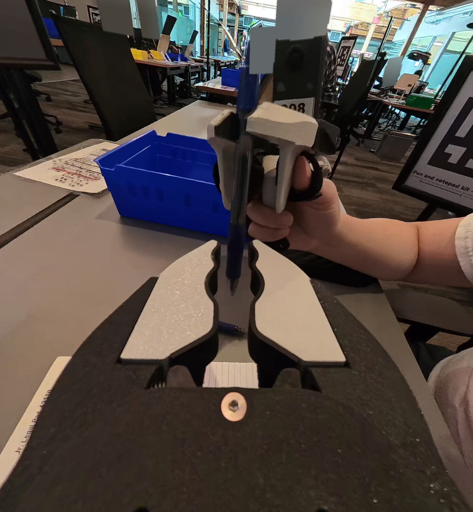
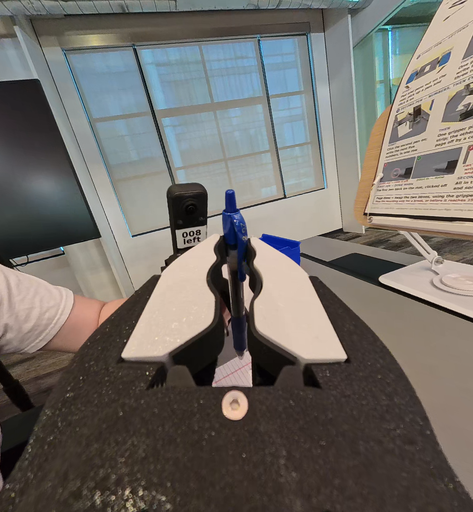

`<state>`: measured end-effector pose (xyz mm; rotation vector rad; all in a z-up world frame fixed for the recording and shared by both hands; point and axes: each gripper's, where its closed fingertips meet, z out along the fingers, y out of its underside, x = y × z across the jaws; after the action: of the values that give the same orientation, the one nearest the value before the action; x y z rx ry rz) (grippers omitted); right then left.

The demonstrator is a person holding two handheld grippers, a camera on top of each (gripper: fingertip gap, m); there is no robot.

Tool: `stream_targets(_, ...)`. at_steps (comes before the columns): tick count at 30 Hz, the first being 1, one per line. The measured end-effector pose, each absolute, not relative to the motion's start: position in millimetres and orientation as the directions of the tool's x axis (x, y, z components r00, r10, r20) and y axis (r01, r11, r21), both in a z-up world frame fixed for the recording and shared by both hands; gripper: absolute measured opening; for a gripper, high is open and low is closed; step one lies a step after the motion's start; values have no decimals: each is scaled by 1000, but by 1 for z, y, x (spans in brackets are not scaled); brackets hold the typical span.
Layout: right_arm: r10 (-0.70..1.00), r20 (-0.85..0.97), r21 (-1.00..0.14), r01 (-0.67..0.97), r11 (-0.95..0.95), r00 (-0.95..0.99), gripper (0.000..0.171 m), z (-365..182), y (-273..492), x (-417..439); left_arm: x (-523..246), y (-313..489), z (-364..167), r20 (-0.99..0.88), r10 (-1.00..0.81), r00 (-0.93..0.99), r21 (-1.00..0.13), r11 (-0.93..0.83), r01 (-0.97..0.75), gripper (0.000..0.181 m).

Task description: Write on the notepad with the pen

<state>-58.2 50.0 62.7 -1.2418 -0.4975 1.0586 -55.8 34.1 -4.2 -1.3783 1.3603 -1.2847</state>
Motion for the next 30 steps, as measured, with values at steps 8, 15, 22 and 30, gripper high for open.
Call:
stream_targets(8, 867, -246, -921, -383, -70, 434, 13, 61, 49, -64, -56, 27, -5, 183, -972, -148, -969, -153, -196, 11)
stream_targets(15, 903, -224, -931, -356, -86, 368, 18, 61, 43, -69, -58, 20, -2, 226, -950, -217, -964, -185, -192, 11)
stream_targets(22, 919, -160, -956, -290, -53, 360, 31, 60, 40, -66, -59, 19, -1, 231, -945, -233, -964, -189, -189, 11)
stream_targets(30, 956, -122, -967, -251, -53, 268, 31, 57, 29, -71, -57, 5, -4, 211, -934, -289, -965, -153, -211, 11)
